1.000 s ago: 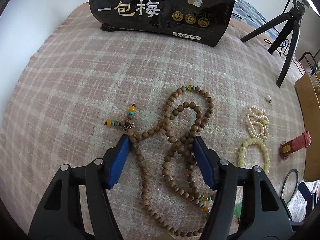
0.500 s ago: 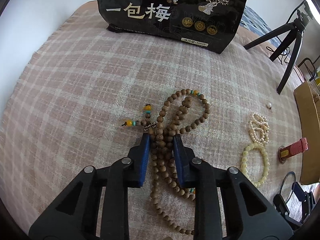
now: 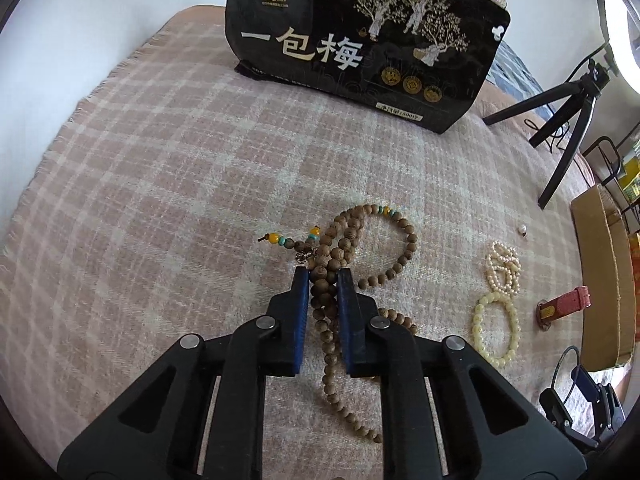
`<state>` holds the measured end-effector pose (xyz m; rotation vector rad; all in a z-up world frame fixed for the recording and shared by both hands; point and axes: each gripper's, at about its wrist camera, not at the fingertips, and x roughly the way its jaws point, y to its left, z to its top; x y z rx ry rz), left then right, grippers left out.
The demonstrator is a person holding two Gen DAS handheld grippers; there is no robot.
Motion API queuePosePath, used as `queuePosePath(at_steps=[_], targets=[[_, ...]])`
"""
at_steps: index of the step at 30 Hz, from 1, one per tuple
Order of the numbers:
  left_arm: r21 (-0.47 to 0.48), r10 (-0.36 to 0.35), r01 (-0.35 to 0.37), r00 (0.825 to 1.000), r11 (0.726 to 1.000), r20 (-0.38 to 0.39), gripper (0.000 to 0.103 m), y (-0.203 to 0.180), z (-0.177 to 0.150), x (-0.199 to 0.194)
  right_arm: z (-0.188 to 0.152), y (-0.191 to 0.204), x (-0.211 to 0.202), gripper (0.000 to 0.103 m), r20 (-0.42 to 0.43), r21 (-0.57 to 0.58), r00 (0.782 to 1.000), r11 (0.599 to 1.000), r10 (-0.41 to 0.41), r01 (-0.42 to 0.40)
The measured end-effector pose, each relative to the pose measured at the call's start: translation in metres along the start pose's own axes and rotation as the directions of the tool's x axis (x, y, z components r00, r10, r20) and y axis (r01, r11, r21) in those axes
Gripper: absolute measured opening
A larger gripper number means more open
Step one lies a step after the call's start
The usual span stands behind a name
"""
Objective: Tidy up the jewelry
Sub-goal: 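Close the left tool on the mala while the right tool grasps the blue bangle, then carry mala and bangle into the cardboard box and open both tools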
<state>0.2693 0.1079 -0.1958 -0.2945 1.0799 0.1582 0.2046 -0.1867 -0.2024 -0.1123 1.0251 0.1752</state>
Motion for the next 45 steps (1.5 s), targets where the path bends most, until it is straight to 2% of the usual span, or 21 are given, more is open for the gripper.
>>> queuePosePath(at_steps=[3,7,14,18,24,31,37,45], targets=[[-0.006,-0.006,0.007,1.0,1.0,0.029,0.012,0.007,0.003,-0.012,0.003,0.001,-0.007,0.073,0.02,-0.001,1.0,1.0,0.004,-0.004],[-0.026,-0.019,0.02,0.999,0.999,0.027,0.012,0.016,0.004,-0.016,0.006,-0.001,-0.013,0.073,0.031,0.009,1.0,1.0,0.008,-0.008],[-0.033,-0.034,0.035,0.999,0.999,0.027,0.012,0.002,0.003,-0.018,0.009,-0.001,-0.019,0.073,0.048,0.008,0.999,1.0,0.007,-0.008],[-0.005,-0.073,0.074,0.994,0.997,0.082,0.012,-0.01,0.008,-0.044,0.012,-0.001,-0.028,0.073,0.069,0.005,0.998,1.0,0.014,-0.015],[0.05,-0.138,0.132,0.975,0.99,0.173,0.012,-0.024,0.014,-0.091,0.016,-0.005,-0.05,0.073,0.114,0.004,0.993,1.0,0.024,-0.025],[0.088,-0.202,0.186,0.949,0.979,0.24,0.012,-0.038,0.019,-0.137,0.022,-0.016,-0.083,0.073,0.161,0.008,0.987,1.0,0.027,-0.028],[0.168,-0.234,0.195,0.937,0.966,0.259,0.012,-0.059,0.017,-0.164,0.023,-0.027,-0.108,0.073,0.199,-0.003,0.98,1.0,0.006,-0.005],[0.262,-0.313,0.24,0.904,0.935,0.29,0.012,-0.1,0.02,-0.204,0.023,-0.058,-0.132,0.073,0.221,0.041,0.975,0.999,-0.019,0.01]])
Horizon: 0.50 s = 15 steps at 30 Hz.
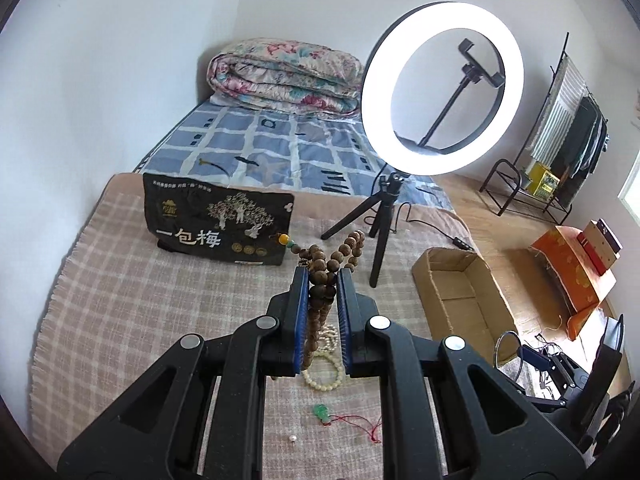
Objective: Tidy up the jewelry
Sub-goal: 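Carry mala and bangle into the cardboard box and open both tools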
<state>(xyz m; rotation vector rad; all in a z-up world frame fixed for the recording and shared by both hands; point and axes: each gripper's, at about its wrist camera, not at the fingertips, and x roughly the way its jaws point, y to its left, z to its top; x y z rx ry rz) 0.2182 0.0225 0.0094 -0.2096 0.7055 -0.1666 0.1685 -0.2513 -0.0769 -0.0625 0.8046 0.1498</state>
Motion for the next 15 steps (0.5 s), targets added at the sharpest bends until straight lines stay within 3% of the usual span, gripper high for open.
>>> queuePosePath(at_steps=[15], targets=[[0.105,-0.162,0.162,0.987,0.981,-0.009,0.012,-0.116,0.024,0.024,-0.009,-0.075,-0.015,0.073,-0.004,0.085,0.996,0.992,-0.092,0.092]])
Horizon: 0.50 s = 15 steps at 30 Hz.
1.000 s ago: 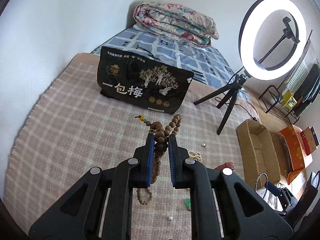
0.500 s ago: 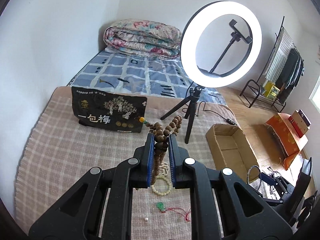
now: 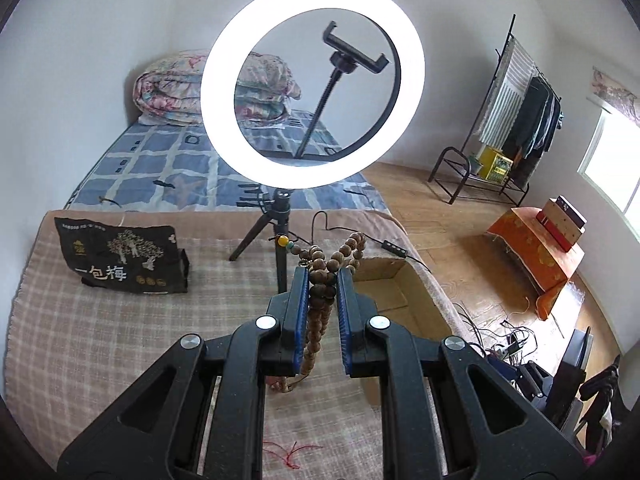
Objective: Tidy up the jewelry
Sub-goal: 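Carry mala and bangle into the cardboard box and open both tools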
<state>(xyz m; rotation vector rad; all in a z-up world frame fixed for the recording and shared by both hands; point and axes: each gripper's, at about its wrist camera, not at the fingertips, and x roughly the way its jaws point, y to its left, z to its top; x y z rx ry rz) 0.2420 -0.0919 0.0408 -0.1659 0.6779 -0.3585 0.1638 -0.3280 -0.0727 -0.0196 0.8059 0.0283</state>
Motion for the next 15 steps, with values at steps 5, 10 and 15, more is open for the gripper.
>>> queuePosePath(at_steps=[5,10,15], targets=[[0.025,-0.034,0.034,0.999,0.999,-0.008,0.012,-0.032,0.01,0.025,-0.001,-0.013,0.007,0.073,-0.013,0.007,1.0,1.0,-0.012,0.012],[0.049,-0.06,0.061,0.998,0.997,-0.019,0.012,-0.054,0.018,0.051,-0.002,-0.023,0.012,0.073,-0.02,0.015,0.999,1.0,-0.027,0.027],[0.052,-0.076,0.078,0.997,0.996,-0.034,0.012,-0.071,0.024,0.078,-0.002,-0.035,0.02,0.074,-0.029,0.037,0.999,0.998,-0.042,0.043]])
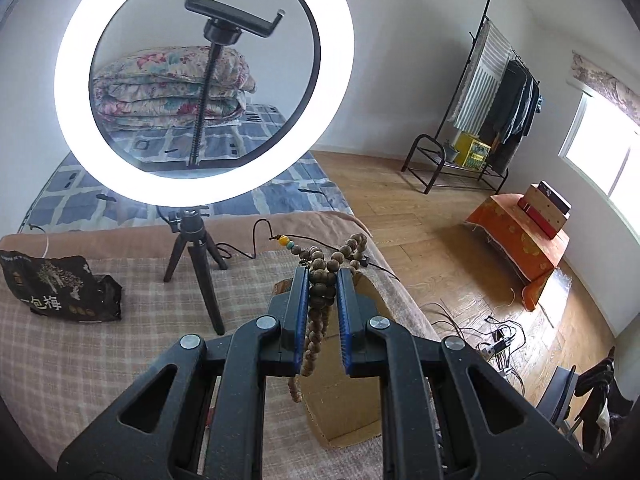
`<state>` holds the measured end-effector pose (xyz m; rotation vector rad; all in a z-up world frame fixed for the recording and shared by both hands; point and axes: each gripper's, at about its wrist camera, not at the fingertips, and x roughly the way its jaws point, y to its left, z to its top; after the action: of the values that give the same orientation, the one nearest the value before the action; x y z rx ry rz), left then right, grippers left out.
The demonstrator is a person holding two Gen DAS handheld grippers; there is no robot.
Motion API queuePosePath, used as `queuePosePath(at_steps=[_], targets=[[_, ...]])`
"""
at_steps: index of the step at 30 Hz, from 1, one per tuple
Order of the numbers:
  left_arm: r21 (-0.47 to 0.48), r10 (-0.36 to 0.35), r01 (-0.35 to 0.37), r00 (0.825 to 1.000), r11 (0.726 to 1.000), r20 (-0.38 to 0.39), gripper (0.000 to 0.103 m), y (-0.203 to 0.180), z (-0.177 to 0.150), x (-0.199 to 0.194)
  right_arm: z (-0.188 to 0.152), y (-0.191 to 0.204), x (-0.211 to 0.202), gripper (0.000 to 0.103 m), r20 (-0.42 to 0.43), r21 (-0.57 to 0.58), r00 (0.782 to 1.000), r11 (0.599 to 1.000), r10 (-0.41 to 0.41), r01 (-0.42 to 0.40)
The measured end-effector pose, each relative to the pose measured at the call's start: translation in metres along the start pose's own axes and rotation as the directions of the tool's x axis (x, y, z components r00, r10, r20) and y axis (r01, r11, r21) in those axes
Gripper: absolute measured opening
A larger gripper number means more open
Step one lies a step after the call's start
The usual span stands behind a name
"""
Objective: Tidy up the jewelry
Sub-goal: 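Carry mala and bangle into the cardboard box and open both tools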
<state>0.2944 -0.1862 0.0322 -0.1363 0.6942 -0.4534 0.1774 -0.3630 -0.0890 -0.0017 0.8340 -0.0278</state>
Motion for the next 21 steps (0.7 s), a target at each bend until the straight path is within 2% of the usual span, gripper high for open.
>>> queuePosePath(at_steps=[15,21], targets=[[0.014,0.004,-0.003,0.998,1.0,-0.065,0.012,-0.013,0.005,0.073,-0.004,-0.022,0.034,0.074,-0.055,0.021,0.998,1.0,-0.016,0.017],[-0.018,-0.031,0.029,0.99,0.999,-0.14,0.012,-0.004,-0.004,0.102,-0.006,-0.029,0.044,0.074,-0.067,0.038,0.998,0.999,-0.019,0.022]])
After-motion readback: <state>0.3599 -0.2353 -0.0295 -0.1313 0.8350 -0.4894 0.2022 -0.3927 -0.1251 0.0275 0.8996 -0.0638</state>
